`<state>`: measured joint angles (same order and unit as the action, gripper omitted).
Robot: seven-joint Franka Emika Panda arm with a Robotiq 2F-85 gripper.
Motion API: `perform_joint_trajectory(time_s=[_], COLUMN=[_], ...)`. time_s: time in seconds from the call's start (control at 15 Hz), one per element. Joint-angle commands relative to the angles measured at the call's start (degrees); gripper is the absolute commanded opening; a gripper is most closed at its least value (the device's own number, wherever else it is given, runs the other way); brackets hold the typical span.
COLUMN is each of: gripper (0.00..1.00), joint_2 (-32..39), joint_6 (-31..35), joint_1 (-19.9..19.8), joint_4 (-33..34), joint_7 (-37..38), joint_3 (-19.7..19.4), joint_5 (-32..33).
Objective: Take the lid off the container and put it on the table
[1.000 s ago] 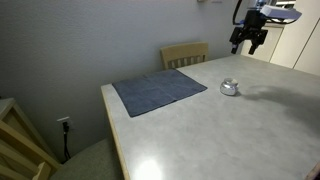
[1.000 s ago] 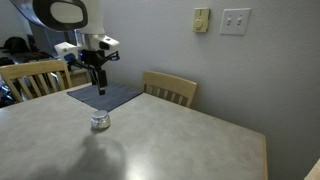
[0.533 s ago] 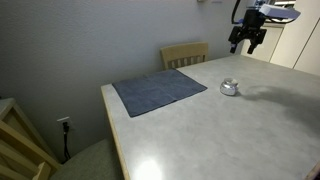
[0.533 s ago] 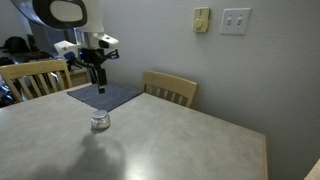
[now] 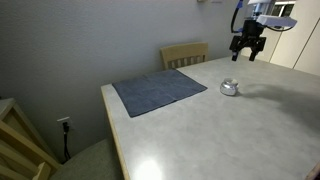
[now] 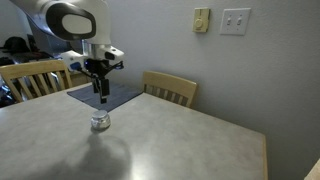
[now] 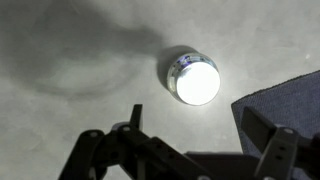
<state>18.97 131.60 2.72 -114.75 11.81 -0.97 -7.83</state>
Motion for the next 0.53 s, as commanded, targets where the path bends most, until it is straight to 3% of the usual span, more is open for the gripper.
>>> perform_joint_trajectory(time_s=[0.0, 0.47], gripper=[1.0, 1.0], joint_2=[3.3, 9.9], joint_6=[-3.5, -7.4], joint_1=[-1.8, -1.8], joint_4=[2.0, 4.8], joint_7=[-3.8, -4.4], joint_3=[1.6, 1.5], joint_5=[-3.1, -4.1])
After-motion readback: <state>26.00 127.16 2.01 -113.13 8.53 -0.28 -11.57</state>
